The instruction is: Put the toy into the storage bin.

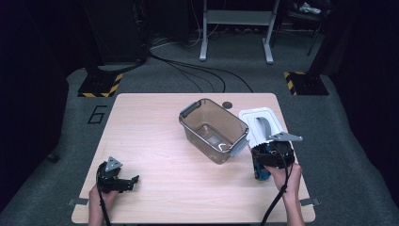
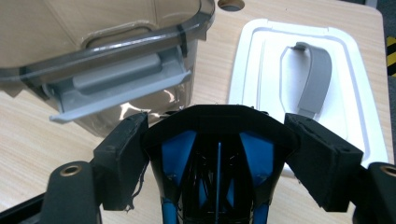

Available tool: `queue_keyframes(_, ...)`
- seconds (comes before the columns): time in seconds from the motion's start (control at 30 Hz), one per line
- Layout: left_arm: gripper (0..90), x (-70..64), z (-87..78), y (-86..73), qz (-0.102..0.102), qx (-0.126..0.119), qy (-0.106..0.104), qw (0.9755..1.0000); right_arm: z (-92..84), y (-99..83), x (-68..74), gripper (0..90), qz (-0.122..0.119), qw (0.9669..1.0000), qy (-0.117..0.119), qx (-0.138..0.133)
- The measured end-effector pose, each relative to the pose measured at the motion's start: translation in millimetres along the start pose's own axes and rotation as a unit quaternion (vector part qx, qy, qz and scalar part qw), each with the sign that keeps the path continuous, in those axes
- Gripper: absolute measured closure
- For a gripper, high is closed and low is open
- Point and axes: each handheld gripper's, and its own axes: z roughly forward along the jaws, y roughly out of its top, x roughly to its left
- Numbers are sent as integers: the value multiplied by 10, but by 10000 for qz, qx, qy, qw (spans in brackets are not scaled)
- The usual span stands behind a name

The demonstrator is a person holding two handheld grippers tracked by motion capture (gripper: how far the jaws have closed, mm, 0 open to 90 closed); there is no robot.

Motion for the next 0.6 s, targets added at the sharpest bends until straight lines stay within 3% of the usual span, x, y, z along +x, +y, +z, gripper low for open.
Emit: queue_keyframes(0.6,12,1,1,0,2,-9,5,10000,7,348,-163,240,100,9997,-179,-147)
